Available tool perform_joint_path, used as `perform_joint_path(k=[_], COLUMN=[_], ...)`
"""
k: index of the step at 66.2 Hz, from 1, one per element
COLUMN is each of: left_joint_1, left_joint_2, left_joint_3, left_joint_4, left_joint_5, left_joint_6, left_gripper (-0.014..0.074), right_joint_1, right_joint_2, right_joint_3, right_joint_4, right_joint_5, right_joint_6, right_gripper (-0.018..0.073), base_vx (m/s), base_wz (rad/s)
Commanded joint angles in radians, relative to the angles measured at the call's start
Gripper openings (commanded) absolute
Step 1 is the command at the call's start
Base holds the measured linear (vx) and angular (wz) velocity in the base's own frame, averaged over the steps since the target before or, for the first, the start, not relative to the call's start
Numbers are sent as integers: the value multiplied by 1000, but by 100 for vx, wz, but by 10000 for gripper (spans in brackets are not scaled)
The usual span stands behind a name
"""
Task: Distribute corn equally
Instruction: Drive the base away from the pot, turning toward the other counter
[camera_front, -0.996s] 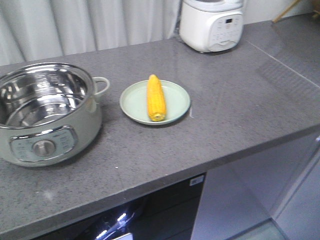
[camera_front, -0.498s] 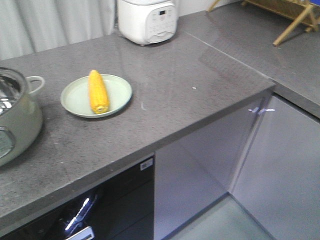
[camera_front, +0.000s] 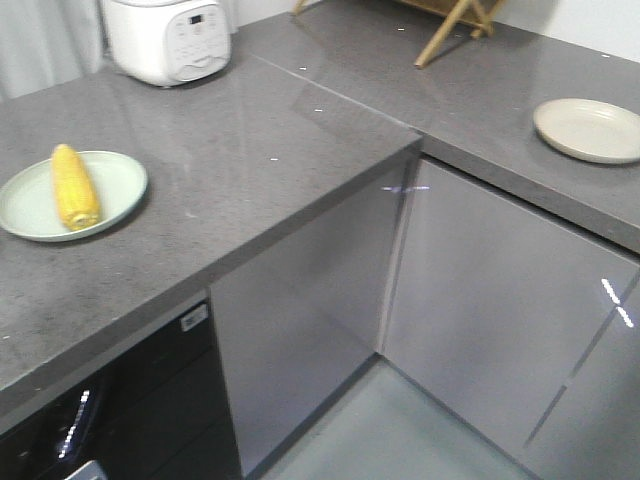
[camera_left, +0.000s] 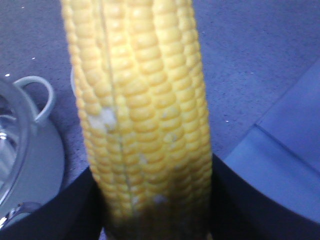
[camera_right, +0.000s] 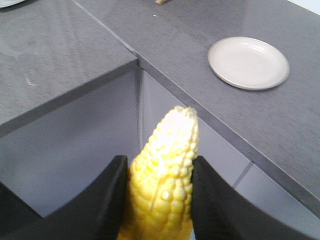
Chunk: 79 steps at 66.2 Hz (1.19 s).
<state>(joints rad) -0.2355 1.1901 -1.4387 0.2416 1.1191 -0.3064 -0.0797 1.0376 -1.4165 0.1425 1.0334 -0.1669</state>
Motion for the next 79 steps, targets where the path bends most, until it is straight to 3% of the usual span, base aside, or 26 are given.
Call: perform_joint_path(k=[1, 42, 79], left_joint_1=[0, 0, 0], left_joint_2=[-22, -22, -22], left_joint_3=[-24, -24, -24], left_joint_4=[15, 15, 15], left_joint_5=[-63, -63, -63], left_joint_6=[-9, -9, -9], left_gripper=[2, 2, 2], right_joint_1=[-9, -9, -9], right_joint_2=[-12, -12, -16], right_joint_3=[-22, -22, -22], right_joint_4=[3, 3, 2], right_joint_5=[-68, -68, -65], right_joint_6=[-6, -6, -6], right_gripper=[119, 119, 119], base_vx=[-7, -4, 5], base_wz=[-44, -47, -15])
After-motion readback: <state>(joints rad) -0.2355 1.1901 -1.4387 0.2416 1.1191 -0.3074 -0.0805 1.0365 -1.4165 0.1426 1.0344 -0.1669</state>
